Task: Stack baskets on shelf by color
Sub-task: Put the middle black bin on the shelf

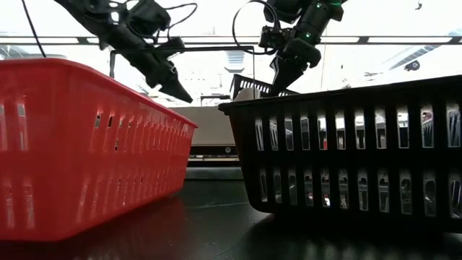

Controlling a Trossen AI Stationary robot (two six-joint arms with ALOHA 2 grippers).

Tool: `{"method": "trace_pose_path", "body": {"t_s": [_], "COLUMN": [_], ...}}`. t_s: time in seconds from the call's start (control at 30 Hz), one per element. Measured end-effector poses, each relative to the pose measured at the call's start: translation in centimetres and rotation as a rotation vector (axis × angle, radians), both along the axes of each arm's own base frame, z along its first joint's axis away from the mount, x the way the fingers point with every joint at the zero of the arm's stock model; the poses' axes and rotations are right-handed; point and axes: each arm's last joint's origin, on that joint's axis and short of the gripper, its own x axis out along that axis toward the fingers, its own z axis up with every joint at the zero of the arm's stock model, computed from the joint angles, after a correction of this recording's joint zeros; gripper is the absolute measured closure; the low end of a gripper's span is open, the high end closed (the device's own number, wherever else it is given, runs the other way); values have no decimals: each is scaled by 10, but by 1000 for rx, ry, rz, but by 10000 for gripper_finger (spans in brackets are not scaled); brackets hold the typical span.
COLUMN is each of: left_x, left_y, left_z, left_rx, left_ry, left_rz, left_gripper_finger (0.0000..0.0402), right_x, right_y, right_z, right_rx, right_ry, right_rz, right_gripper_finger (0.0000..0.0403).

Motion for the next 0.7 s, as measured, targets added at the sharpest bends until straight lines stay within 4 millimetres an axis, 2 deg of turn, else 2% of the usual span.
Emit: {"method": "trace_pose_path", "body": {"t_s": [0.23,0.7], "left_x": [4,-4], "left_y": [12,4], "left_z": [-12,-17], "left_rx": [-64,-184], "left_ry": [38,104], "left_rz": [-29,-60], "left_gripper_finger": [402,402], "right_x": [2,10], "right_y": [0,-4], "right_z": [-4,-19], "right_rx": [19,43], "right_ry": [8,38], "right_rz": [-21,-43], "right_gripper_finger": [394,394]}}
